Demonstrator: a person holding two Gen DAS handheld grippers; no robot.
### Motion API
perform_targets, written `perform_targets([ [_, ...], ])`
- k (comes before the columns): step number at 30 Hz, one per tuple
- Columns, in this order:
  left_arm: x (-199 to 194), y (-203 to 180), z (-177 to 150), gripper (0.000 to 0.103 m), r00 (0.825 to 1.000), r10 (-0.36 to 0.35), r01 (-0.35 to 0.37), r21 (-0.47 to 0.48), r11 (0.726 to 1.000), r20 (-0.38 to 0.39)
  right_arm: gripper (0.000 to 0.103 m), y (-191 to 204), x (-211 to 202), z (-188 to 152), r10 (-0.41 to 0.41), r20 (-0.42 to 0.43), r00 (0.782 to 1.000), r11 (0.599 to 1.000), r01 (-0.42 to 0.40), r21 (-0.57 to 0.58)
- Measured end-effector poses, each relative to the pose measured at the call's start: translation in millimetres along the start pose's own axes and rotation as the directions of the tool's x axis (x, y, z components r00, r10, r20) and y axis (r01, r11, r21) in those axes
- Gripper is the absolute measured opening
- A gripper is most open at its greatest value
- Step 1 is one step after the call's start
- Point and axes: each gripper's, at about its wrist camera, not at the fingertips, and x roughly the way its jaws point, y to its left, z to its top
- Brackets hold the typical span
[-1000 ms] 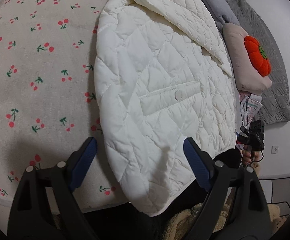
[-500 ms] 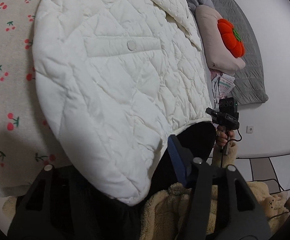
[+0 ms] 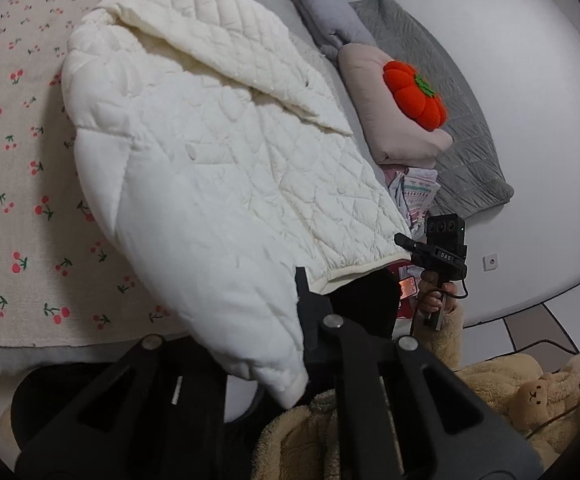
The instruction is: Fold large clothes
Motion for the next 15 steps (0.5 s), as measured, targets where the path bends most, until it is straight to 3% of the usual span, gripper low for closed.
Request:
perform_targets([
  [6, -35, -27, 2, 0.012, 0.984, -0.066, 0.052, 0.085, 0.995, 0.164, 0.011, 33, -35, 8, 0.048, 0.123, 0.991, 0.993, -0.034, -0.116],
  [9, -51, -37, 22, 0.012, 0.959, -0.087, 0.055, 0.125, 0.991, 0.27, 0.011, 59, -47, 27, 0.063, 0.192, 0.979, 0.978, -0.022, -0.207],
  [15, -75, -58, 95, 0.011, 0.897, -0.099, 0.01, 0.203, 0.979, 0.432, 0.011, 104, -45, 88, 0.068, 0.334, 0.94, 0.939, 0.053, -0.339],
])
